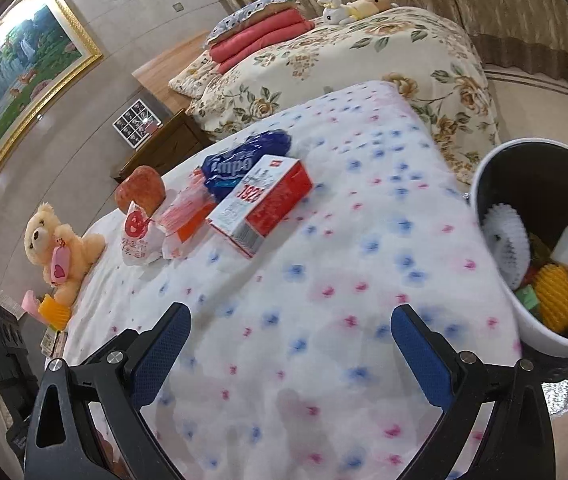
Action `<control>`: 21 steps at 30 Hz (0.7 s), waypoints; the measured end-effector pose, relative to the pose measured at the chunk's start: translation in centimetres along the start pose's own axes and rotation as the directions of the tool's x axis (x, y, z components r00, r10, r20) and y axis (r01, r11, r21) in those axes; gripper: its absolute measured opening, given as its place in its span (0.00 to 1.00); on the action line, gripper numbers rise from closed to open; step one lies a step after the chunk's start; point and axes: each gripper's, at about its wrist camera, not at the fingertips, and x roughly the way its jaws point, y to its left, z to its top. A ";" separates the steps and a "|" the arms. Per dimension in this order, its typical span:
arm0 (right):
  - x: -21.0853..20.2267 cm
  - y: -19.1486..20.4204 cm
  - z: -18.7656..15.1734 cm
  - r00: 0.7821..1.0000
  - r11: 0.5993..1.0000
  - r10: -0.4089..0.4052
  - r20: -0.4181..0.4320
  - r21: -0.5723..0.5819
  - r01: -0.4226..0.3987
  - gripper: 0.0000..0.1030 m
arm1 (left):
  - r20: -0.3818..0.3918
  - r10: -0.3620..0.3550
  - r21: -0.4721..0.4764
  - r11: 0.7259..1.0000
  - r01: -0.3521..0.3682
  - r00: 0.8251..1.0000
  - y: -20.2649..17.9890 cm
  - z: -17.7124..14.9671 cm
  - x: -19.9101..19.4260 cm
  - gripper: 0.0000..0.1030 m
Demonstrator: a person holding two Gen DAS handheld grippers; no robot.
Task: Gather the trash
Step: 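Move both open tools back toward the trash on the bed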
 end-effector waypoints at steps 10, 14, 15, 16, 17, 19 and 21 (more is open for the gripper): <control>2.8 2.3 0.9 1.000 1.000 0.014 -0.026 -0.017 -0.014 0.98 | 0.007 0.034 -0.017 0.999 -0.034 0.999 2.0 1.7 0.7 0.71; 3.9 3.1 1.4 1.000 1.000 0.010 -0.026 -0.014 -0.010 0.98 | 0.013 0.041 -0.014 0.999 -0.041 0.999 2.6 2.9 1.1 0.71; 4.1 3.3 1.5 1.000 1.000 0.008 -0.025 -0.014 -0.009 0.98 | 0.015 0.043 -0.011 0.999 -0.043 0.999 2.7 3.2 1.3 0.71; 4.4 3.5 1.7 1.000 1.000 0.001 -0.022 -0.016 -0.002 0.98 | 0.019 0.046 -0.010 0.999 -0.045 0.999 2.9 3.6 1.4 0.71; 4.7 3.8 1.9 1.000 1.000 -0.009 -0.019 -0.017 0.009 0.98 | 0.023 0.047 -0.010 0.999 -0.046 0.999 3.0 3.8 1.5 0.71; 5.3 4.0 2.3 1.000 1.000 -0.024 -0.014 -0.011 0.023 0.98 | 0.031 0.051 -0.009 0.999 -0.051 0.998 3.4 4.7 1.9 0.71; 5.8 4.3 2.8 0.999 0.999 -0.036 -0.008 -0.003 0.036 0.98 | 0.034 0.053 -0.008 0.999 -0.053 0.998 3.7 5.4 2.4 0.71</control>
